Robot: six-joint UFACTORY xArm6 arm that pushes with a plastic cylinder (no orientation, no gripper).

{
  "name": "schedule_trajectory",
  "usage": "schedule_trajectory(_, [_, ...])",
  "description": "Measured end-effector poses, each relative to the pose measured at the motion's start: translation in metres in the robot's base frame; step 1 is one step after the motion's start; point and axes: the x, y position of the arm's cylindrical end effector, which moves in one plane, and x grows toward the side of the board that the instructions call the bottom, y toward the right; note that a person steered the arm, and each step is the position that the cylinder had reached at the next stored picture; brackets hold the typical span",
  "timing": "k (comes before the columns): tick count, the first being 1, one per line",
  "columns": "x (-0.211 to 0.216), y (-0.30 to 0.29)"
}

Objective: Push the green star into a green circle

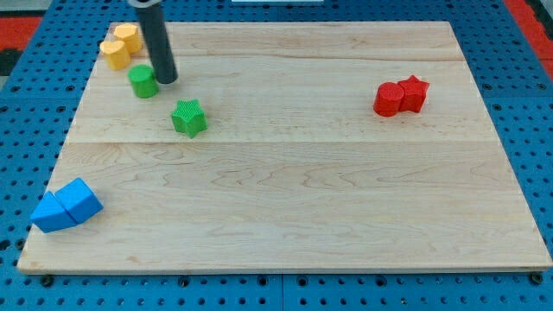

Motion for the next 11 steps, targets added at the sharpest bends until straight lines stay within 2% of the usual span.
schedule_trajectory(1, [0.061,0.003])
schedule_trajectory(2, [0.017,-0.018])
schedule_trajectory(3, [-0.01,-0.006])
schedule_trajectory(4, [0.031,0.056])
schedule_trajectory(5, [0.049,0.13])
schedule_trajectory(6, [0.081,0.052])
schedule_trajectory(7, [0.064,0.012])
schedule_trajectory(8, [0.125,0.002])
schedule_trajectory(9, [0.079,-0.034])
schedule_trajectory(10, [0.02,-0.016])
schedule_trajectory(11, [0.021,-0.01])
